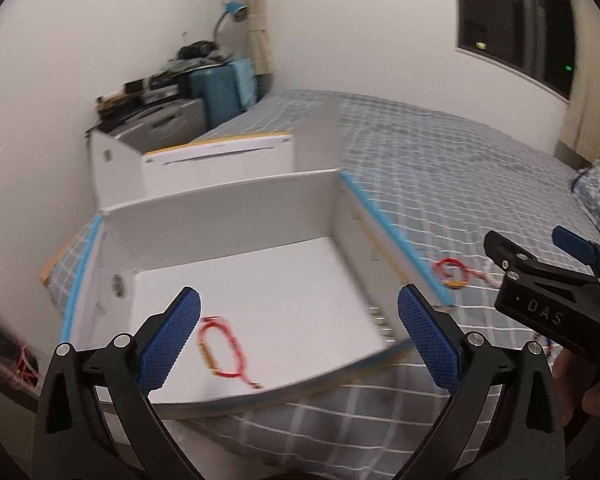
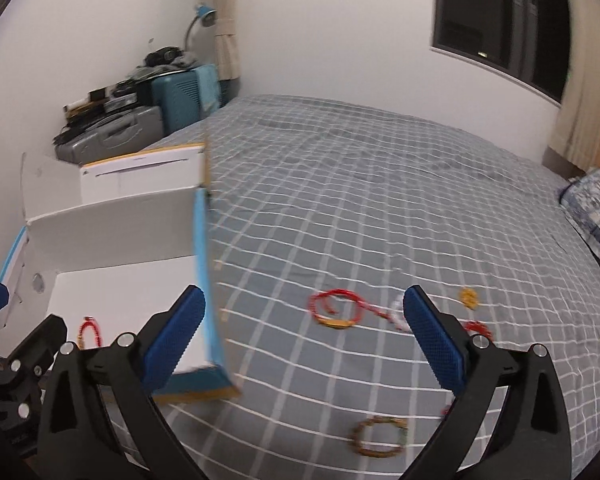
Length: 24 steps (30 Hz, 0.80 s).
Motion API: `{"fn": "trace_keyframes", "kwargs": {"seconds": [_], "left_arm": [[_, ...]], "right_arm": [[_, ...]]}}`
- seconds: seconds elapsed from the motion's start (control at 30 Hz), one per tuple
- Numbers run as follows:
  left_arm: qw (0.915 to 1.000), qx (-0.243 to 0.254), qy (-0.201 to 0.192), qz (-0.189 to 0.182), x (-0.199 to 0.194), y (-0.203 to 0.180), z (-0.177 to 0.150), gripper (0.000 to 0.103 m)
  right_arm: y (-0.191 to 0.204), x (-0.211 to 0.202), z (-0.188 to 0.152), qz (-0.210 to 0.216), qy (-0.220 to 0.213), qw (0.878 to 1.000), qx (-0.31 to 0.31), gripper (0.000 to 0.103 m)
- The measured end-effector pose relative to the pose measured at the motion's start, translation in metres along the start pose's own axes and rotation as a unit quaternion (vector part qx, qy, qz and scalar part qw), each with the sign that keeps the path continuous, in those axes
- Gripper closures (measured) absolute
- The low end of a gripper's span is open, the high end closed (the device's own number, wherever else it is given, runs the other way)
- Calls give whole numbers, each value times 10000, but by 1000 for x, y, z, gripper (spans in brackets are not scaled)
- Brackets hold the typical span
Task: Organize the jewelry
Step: 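Move both tools back over the remaining bracelets on the bed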
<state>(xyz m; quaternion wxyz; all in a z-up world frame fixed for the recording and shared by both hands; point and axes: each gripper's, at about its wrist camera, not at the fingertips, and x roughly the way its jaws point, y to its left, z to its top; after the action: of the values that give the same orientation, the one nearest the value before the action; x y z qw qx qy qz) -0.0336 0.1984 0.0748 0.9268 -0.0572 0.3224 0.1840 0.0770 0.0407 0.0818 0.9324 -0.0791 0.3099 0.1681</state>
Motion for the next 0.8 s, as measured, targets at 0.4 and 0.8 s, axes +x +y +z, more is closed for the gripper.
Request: {"fn": "trace_keyframes", "kwargs": {"seconds": [0.4,0.8], "left_arm": [[9933,767,189,-845,20,-130,-24,6],[9770,1409,722,-1430,70,-222,-73,6]], "right_arm": [[-121,4,-40,-689,288,9955,576,8],[-206,46,-97,-855,949,9851,1155,8]]}}
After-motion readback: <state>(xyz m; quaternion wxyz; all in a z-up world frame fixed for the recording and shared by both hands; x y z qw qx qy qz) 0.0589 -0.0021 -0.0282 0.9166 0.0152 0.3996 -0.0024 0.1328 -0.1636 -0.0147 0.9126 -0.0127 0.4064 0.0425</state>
